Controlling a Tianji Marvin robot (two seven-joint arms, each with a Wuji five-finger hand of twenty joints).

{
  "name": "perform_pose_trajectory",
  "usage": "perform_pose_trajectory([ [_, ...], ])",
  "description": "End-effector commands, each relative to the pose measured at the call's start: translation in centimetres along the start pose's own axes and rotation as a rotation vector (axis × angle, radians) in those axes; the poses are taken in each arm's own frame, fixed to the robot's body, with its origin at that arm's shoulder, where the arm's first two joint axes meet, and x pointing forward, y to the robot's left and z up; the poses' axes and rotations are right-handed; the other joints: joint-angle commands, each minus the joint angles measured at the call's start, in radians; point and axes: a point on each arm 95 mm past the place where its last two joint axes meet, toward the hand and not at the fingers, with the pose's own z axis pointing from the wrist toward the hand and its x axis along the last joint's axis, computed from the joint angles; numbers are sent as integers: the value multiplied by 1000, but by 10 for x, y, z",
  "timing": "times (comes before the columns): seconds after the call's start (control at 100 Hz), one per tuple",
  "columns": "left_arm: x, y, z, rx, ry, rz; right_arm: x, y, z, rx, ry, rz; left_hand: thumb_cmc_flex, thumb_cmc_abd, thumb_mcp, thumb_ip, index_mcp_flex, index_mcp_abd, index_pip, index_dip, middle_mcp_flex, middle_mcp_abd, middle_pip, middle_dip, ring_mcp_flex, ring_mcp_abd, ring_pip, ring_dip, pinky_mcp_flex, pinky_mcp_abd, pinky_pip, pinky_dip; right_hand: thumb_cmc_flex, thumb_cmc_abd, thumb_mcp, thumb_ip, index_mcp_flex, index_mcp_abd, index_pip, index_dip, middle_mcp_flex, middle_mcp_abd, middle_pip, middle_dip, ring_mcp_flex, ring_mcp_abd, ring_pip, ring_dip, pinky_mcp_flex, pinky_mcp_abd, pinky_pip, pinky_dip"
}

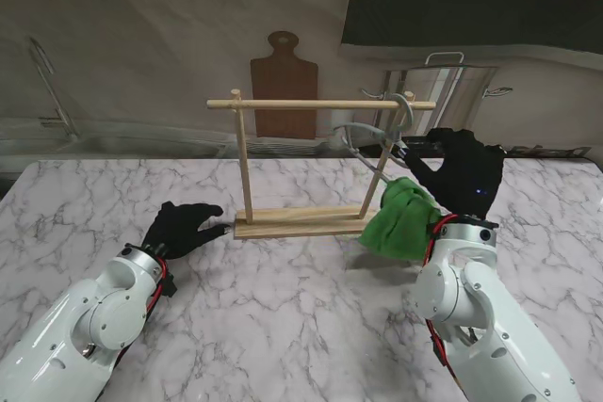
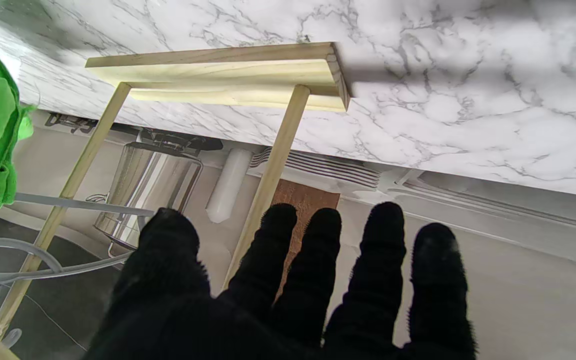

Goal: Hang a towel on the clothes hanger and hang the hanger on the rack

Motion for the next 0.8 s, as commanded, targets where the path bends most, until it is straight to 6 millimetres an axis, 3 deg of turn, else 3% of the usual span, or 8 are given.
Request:
perform_pose_trajectory([
  [0.0, 1, 2, 0, -20, -1, 6, 0, 1, -1, 8, 7, 4, 26, 44, -3, -2, 22, -14, 8, 14, -8, -7, -11, 10, 0, -11, -8, 4, -13, 17, -419, -2, 2, 30, -22, 29, -9, 0, -2, -11, -5, -16, -15, -7, -12, -10, -17, -8, -23, -3, -19, 13],
  [0.19, 0, 2, 0, -14, 0, 11, 7, 3, -2, 30, 49, 19, 26, 45, -2, -1, 20, -14, 7, 13, -10, -7, -11, 9, -1, -10, -8, 3, -14, 18, -421, -1, -41, 38, -21, 27, -80, -18, -63, -51, -58, -36, -125, -79, -55, -23, -85, -36, -48, 4, -69, 11],
  [0.29, -1, 3, 0, -11, -2, 8, 10, 4, -2, 30, 61, 44, 24, 44, -4, -2, 19, -15, 6, 13, -11, -8, -11, 9, -2, -12, -8, 3, -13, 17, -421, -1, -55, 52, -19, 24, -141, -15, -98, -78, -125, -47, -178, -128, -131, -31, -170, -80, -91, -7, -122, 1],
  [0.43, -1, 3, 0, -10, -4, 6, 15, 9, -1, 9, 86, 70, 26, 44, -3, -1, 17, -13, 5, 12, -12, -7, -11, 9, -2, -11, -8, 3, -13, 17, -422, -1, -79, 76, -24, 24, -226, -29, -148, -131, -248, -88, -286, -224, -267, -63, -340, -199, -202, -24, -288, -74],
  [0.59, -1, 2, 0, -9, -5, 7, 17, 15, 0, 16, 111, 77, 26, 44, -3, -1, 12, -13, 2, 11, -15, -7, -12, 8, -3, -11, -9, 3, -14, 15, -424, -1, -133, 103, -19, 19, -354, -63, -226, -221, -362, -127, -435, -300, -391, -41, -479, -315, -275, -34, -459, -192],
  [0.79, -2, 3, 0, -8, -5, 10, 21, 26, -3, 7, 139, 82, 27, 44, -2, -1, 9, -13, 1, 9, -15, -8, -12, 8, -3, -12, -9, 3, -14, 17, -426, -1, -132, 111, -21, 19, -377, -65, -233, -249, -371, -127, -487, -324, -402, -57, -499, -330, -264, -29, -484, -206],
])
